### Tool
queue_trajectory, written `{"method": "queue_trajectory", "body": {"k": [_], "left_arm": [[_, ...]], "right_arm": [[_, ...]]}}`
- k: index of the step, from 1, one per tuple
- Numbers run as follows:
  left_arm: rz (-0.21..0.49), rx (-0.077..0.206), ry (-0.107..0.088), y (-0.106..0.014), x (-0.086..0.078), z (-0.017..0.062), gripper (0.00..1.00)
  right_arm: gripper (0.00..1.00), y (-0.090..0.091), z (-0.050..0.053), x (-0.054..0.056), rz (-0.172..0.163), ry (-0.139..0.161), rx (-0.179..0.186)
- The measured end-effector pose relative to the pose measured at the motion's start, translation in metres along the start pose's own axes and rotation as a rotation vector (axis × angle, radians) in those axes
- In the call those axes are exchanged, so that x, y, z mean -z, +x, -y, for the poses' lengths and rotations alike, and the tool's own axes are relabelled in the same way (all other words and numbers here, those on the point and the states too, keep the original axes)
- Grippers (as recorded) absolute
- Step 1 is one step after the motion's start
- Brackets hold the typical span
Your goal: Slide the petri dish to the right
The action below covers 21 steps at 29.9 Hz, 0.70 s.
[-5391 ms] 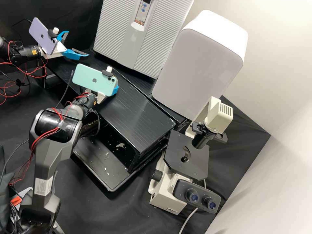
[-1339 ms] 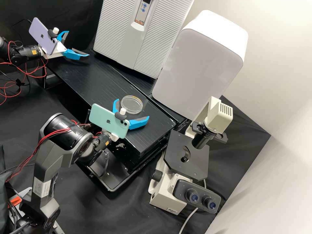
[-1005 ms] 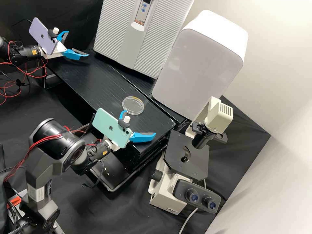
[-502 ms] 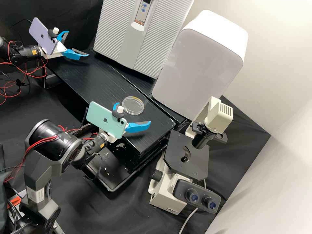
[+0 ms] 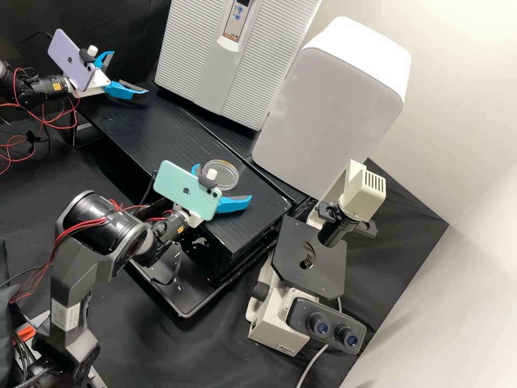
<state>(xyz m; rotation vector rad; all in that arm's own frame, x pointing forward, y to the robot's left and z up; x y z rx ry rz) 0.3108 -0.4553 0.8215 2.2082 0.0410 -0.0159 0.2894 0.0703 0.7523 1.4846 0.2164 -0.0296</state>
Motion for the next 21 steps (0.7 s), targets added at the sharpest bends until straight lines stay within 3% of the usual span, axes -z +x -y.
{"method": "queue_trajectory", "body": {"k": [3, 5, 7, 17, 21], "left_arm": [[0.0, 0.0, 0.0, 0.0, 0.0, 0.0, 1.0], [0.0, 0.0, 0.0, 0.0, 0.0, 0.0, 1.0], [0.0, 0.0, 0.0, 0.0, 0.0, 0.0, 1.0], [0.0, 0.0, 0.0, 0.0, 0.0, 0.0, 1.0], [0.0, 0.0, 0.0, 0.0, 0.0, 0.0, 1.0]], "right_arm": [[1.0, 0.006, 0.002, -0.004, 0.005, 0.05, 0.026], [1.0, 0.009, 0.006, -0.006, 0.007, 0.06, 0.056], [1.0, 0.01, 0.008, -0.008, 0.011, 0.069, 0.063], [1.0, 0.013, 0.005, -0.01, 0.0, 0.073, 0.069], [1.0, 0.013, 0.004, -0.013, 0.011, 0.073, 0.071]]}}
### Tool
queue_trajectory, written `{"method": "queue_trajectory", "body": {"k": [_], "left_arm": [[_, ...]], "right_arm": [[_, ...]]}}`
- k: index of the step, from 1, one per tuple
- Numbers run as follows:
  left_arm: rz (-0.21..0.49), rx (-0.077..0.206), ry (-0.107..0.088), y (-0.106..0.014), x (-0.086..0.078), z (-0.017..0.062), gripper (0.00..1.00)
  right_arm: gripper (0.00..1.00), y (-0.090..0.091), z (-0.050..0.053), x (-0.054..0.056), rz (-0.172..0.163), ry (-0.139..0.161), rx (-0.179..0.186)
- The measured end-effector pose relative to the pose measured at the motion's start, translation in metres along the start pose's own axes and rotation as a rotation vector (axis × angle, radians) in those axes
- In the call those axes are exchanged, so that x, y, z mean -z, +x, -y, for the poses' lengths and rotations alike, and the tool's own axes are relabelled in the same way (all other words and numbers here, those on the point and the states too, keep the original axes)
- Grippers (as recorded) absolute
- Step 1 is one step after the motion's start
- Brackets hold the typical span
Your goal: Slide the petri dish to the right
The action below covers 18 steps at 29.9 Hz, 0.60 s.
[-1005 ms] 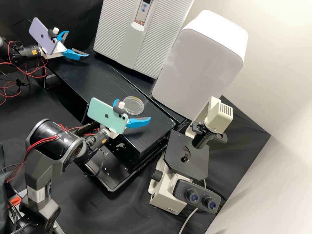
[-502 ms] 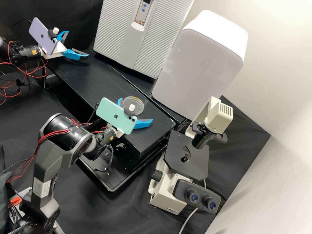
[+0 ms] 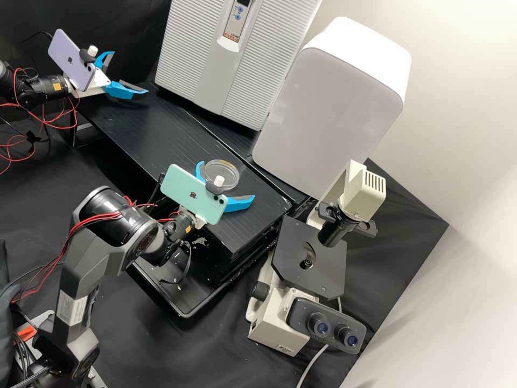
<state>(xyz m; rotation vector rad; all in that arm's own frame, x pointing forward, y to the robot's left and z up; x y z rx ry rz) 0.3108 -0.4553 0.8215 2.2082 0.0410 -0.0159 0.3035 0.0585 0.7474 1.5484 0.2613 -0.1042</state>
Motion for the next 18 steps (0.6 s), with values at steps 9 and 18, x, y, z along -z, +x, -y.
{"method": "queue_trajectory", "body": {"k": [9, 18], "left_arm": [[0.0, 0.0, 0.0, 0.0, 0.0, 0.0, 1.0], [0.0, 0.0, 0.0, 0.0, 0.0, 0.0, 1.0]], "right_arm": [[1.0, 0.0, -0.004, -0.005, -0.001, -0.003, 0.019], [1.0, -0.008, -0.01, -0.014, 0.024, -0.005, 0.003]]}}
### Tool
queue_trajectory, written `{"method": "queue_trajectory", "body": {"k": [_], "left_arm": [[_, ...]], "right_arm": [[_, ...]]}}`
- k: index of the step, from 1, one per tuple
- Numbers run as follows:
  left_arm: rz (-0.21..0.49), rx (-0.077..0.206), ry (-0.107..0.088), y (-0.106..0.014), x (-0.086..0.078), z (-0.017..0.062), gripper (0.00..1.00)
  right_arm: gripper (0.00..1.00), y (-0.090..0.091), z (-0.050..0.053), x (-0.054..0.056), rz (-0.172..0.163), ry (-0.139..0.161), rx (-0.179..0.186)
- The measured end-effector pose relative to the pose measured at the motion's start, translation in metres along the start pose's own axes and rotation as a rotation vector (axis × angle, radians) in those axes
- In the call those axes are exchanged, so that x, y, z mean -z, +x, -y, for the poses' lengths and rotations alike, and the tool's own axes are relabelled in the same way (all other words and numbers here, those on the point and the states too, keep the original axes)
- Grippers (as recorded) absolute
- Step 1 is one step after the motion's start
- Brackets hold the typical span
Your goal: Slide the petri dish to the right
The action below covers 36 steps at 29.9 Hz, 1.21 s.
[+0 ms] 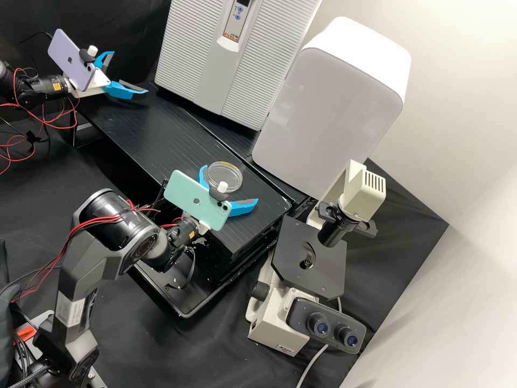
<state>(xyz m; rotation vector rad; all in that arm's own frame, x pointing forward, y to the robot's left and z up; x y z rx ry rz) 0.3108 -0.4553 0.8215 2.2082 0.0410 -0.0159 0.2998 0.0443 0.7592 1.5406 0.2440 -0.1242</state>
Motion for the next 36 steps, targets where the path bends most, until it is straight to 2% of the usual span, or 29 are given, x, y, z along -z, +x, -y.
{"method": "queue_trajectory", "body": {"k": [3, 8, 21, 26, 28, 33, 36], "left_arm": [[0.0, 0.0, 0.0, 0.0, 0.0, 0.0, 1.0], [0.0, 0.0, 0.0, 0.0, 0.0, 0.0, 1.0], [0.0, 0.0, 0.0, 0.0, 0.0, 0.0, 1.0], [0.0, 0.0, 0.0, 0.0, 0.0, 0.0, 1.0], [0.0, 0.0, 0.0, 0.0, 0.0, 0.0, 1.0], [0.0, 0.0, 0.0, 0.0, 0.0, 0.0, 1.0], [0.0, 0.0, 0.0, 0.0, 0.0, 0.0, 1.0]], "right_arm": [[1.0, -0.004, -0.002, -0.003, 0.005, 0.0, -0.011], [1.0, -0.013, -0.006, -0.009, 0.031, 0.015, -0.036], [1.0, -0.018, -0.011, -0.016, 0.04, 0.017, -0.071], [1.0, -0.018, -0.011, -0.016, 0.043, 0.02, -0.074], [1.0, -0.018, -0.01, -0.015, 0.047, 0.031, -0.079], [1.0, -0.008, -0.013, -0.008, 0.059, 0.044, -0.076], [1.0, 0.0, -0.014, -0.004, 0.063, 0.043, -0.058]]}}
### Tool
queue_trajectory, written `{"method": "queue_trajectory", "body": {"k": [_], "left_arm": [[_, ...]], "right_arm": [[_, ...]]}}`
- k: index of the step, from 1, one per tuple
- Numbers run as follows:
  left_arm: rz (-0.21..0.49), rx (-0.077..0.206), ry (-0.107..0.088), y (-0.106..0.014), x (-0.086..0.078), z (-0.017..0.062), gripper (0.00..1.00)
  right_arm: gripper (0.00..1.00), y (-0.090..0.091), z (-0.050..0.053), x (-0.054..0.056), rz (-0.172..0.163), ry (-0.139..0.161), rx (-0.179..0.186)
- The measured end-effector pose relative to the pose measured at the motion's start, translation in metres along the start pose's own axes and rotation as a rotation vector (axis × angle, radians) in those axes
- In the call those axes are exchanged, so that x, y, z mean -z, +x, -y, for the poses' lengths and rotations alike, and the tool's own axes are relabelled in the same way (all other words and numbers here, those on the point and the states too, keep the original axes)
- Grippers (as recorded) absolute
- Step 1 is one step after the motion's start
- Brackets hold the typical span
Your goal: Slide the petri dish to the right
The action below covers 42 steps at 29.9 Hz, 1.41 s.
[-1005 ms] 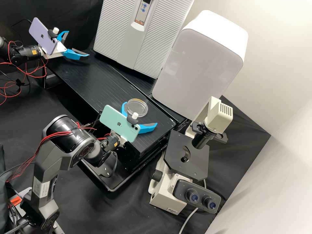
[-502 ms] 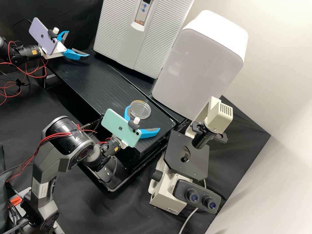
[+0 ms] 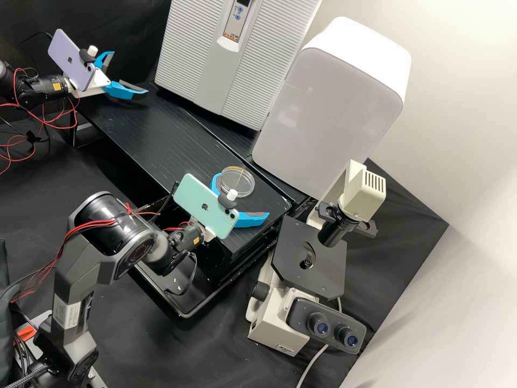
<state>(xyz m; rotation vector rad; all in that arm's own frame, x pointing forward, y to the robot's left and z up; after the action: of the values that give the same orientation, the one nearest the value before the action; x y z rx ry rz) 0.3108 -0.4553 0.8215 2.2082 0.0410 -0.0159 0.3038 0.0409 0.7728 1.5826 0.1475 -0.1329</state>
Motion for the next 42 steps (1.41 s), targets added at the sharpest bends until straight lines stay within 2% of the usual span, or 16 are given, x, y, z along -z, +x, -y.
{"method": "queue_trajectory", "body": {"k": [12, 20, 21, 28, 42], "left_arm": [[0.0, 0.0, 0.0, 0.0, 0.0, 0.0, 1.0], [0.0, 0.0, 0.0, 0.0, 0.0, 0.0, 1.0], [0.0, 0.0, 0.0, 0.0, 0.0, 0.0, 1.0], [0.0, 0.0, 0.0, 0.0, 0.0, 0.0, 1.0], [0.0, 0.0, 0.0, 0.0, 0.0, 0.0, 1.0]], "right_arm": [[1.0, 0.03, 0.006, 0.02, -0.021, -0.002, 0.05], [1.0, 0.046, 0.01, 0.022, -0.035, -0.018, 0.07], [0.0, 0.047, 0.012, 0.021, -0.033, -0.02, 0.075], [0.0, 0.05, 0.014, 0.02, -0.046, -0.007, 0.075], [0.0, 0.05, 0.014, 0.02, -0.046, 0.0, 0.075]]}}
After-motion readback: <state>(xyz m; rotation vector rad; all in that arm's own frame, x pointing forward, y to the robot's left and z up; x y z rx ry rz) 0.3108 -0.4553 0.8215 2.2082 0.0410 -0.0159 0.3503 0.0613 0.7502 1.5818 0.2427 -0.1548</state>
